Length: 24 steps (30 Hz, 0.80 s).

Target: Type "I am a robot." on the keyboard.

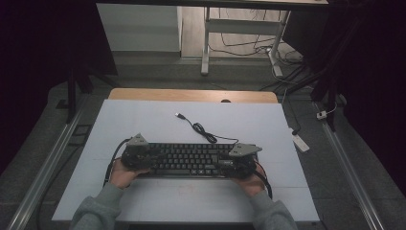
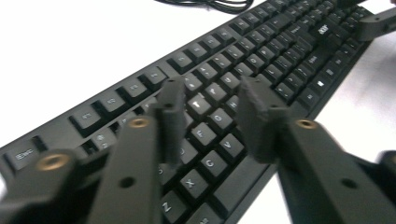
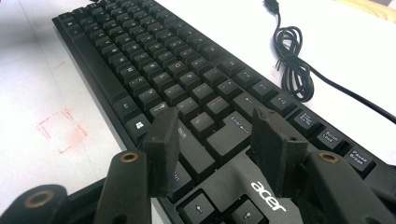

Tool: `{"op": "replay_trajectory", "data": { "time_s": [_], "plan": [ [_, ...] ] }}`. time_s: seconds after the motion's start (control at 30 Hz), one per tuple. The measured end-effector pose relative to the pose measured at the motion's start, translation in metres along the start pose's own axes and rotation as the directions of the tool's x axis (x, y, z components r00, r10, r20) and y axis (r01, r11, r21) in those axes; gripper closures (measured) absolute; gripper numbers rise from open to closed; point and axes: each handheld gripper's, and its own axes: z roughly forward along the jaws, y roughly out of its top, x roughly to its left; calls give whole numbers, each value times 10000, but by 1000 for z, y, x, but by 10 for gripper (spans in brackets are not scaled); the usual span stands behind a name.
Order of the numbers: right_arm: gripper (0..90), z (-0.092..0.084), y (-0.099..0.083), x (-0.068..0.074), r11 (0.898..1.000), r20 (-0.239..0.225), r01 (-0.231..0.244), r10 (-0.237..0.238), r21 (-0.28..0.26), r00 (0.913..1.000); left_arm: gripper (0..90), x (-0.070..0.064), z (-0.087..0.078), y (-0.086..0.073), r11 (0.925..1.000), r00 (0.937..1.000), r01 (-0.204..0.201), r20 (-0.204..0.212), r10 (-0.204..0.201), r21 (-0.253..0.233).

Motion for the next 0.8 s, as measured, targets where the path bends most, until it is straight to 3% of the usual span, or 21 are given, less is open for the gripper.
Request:
{"op": "replay_trajectory", "data": {
  "time_s": [0.13,0.2,0.43,0.8],
  "plan": [
    [524,0,0,0,10000,14,27,-27,5,10000,853,-6,4,1,9998,9997,-195,157,193,96],
    [524,0,0,0,10000,-1,13,-13,-3,10000,887,-10,7,1,9993,9993,-313,230,309,186],
    [524,2,0,0,10000,10,45,-45,74,10000,889,-22,19,1,9953,9965,-747,416,722,613],
    [524,3,-1,0,9999,21,94,-94,123,10000,888,-28,29,-1,9898,9946,-1020,308,994,993]
  ]
}}
